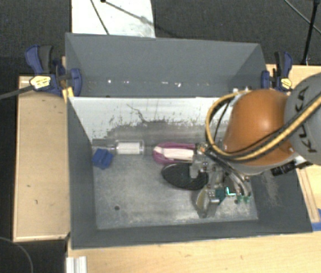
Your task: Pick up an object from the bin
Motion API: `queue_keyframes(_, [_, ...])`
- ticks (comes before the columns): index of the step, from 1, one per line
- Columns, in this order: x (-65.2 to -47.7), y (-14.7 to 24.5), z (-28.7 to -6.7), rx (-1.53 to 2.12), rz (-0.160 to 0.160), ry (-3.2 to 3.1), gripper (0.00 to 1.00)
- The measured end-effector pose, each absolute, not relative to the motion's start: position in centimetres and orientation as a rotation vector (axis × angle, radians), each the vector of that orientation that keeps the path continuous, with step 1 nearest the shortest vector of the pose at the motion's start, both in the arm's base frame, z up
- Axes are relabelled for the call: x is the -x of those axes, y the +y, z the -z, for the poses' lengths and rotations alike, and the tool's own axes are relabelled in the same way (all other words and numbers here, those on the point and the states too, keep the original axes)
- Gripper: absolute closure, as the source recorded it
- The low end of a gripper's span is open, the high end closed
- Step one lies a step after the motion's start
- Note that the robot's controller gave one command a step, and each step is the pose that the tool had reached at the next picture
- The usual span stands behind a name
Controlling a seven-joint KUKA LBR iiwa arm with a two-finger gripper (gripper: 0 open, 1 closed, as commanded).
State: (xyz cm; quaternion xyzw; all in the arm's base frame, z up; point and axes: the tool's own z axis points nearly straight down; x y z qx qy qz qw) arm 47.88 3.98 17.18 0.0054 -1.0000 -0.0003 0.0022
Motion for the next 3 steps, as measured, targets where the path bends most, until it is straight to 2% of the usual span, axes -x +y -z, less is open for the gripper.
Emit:
queue_keyframes(1, [-50.8, -3.5, -8.5, 0.130, -0.004, -3.140, 0.00])
queue_keyframes(2, [-51.0, -3.0, -9.0, 0.125, 0.001, -3.149, 1.00])
queue_keyframes(3, [-53.3, -4.1, -23.5, 0.061, -0.001, -3.153, 1.00])
